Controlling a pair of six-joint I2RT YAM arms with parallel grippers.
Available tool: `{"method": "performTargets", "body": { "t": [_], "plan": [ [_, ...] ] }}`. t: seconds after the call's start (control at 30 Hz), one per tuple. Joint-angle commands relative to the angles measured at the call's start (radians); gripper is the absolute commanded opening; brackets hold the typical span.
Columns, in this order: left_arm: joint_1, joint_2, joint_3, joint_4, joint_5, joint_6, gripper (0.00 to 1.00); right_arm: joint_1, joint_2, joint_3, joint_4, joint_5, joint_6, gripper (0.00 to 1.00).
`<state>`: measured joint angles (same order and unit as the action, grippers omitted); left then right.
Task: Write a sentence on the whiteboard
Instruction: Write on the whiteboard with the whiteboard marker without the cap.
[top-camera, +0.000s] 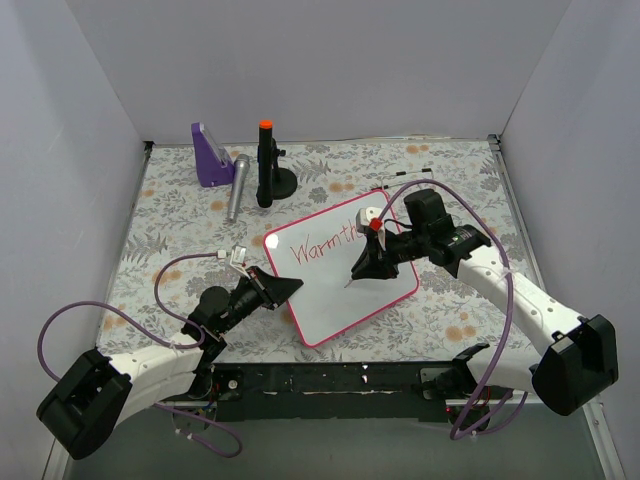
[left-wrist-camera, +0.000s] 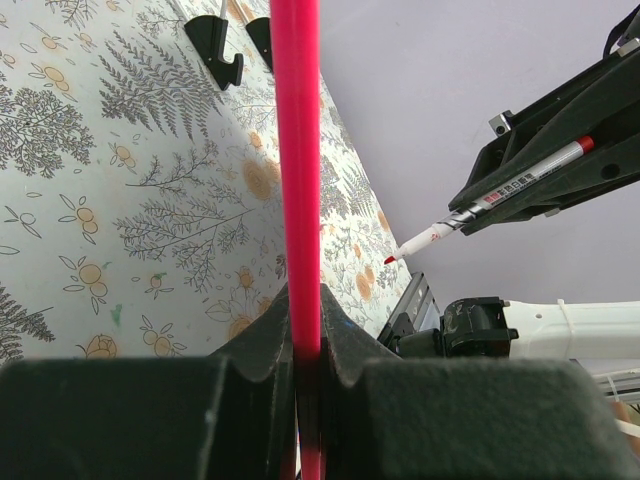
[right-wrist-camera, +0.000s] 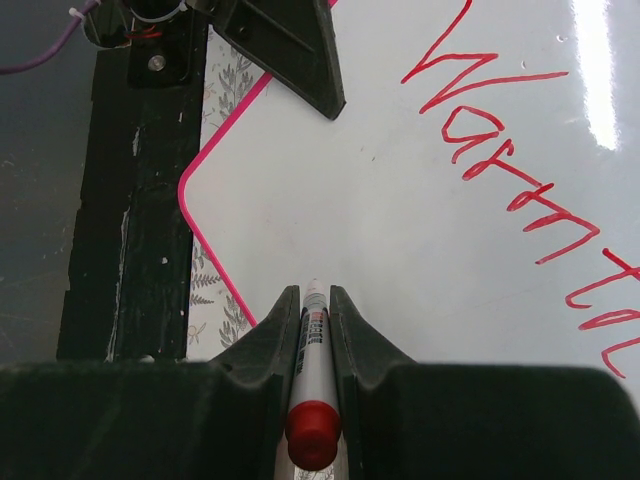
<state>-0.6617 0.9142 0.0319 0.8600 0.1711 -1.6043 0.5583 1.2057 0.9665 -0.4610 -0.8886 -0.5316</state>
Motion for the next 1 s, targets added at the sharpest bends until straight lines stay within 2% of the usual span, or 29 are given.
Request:
{"method": "performTargets", "body": {
  "t": [0.0,0.97],
  "plan": [
    [-0.003,-0.041,0.01,0.134,-0.012,-0.003,0.0,0.005,-0.026,-0.009,0.038,-0.007,-0.016,0.01],
    [-0.003,-0.034,0.003,0.155,-0.005,-0.016,0.0,0.005,-0.037,-0.04,0.054,-0.019,-0.024,0.01]
  ]
}}
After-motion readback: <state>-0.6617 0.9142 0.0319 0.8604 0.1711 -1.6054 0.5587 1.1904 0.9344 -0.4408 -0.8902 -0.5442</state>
